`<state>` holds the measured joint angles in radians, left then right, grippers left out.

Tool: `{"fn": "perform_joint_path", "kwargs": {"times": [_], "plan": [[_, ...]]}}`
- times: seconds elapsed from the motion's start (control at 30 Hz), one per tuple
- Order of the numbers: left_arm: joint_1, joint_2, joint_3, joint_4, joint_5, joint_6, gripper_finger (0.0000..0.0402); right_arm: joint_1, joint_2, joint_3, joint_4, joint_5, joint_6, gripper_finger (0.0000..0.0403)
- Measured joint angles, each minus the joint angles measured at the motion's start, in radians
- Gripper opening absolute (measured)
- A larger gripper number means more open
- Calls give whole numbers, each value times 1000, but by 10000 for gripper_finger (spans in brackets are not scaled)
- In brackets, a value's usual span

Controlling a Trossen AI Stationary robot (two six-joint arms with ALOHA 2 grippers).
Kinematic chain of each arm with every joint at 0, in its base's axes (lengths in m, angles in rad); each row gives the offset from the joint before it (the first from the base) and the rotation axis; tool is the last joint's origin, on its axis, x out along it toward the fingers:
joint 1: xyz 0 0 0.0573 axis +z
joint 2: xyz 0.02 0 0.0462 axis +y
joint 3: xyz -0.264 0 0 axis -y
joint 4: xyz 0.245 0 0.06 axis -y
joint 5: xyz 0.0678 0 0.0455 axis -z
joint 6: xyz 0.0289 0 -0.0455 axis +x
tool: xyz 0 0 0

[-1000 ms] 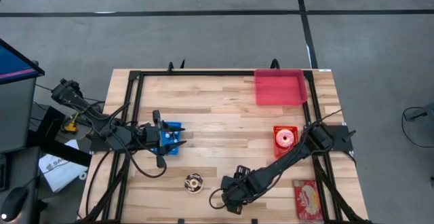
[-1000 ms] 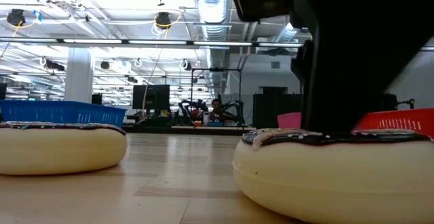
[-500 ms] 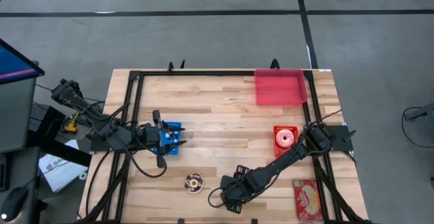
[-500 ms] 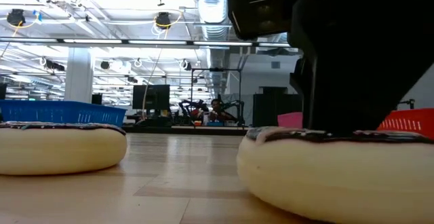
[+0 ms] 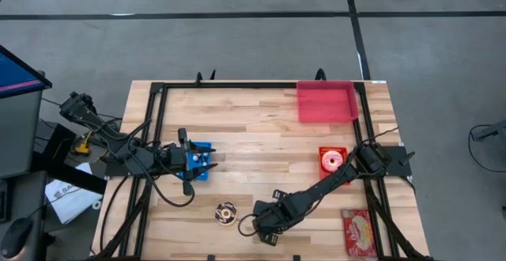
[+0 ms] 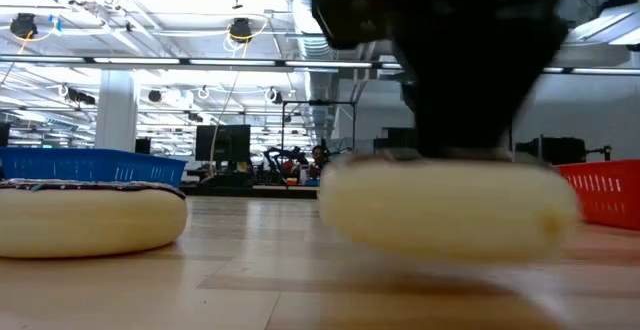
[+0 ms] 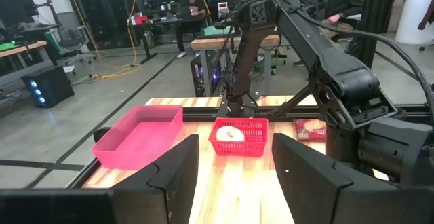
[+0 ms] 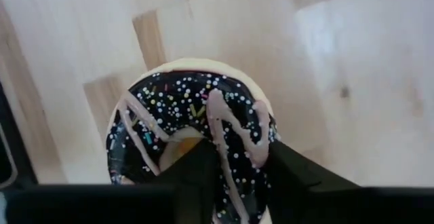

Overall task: Pick & Place Food Item
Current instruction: Put the black donut into the red bin

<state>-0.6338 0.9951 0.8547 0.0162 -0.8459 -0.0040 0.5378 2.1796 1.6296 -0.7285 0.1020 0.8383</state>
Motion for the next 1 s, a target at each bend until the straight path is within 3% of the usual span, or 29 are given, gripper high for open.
{"fn": "perform_joint_path", "kwargs": {"times": [0.17, 0.3, 0.5, 0.77, 1.0], "plan": [[0, 0, 0, 0, 0, 0, 182, -20, 0, 109, -156, 22, -8, 76], [0, 0, 0, 0, 1, 0, 182, -29, 0, 201, -381, 112, -3, 79], [0, 0, 0, 0, 4, 0, 182, -29, -3, 271, -781, 262, 167, 96], [0, 0, 0, 1, 4, 0, 182, -34, -118, 149, -844, 290, 470, 138], [0, -8, 0, 4, 13, 1, 182, -66, -333, -83, -842, 295, 737, 153]]}}
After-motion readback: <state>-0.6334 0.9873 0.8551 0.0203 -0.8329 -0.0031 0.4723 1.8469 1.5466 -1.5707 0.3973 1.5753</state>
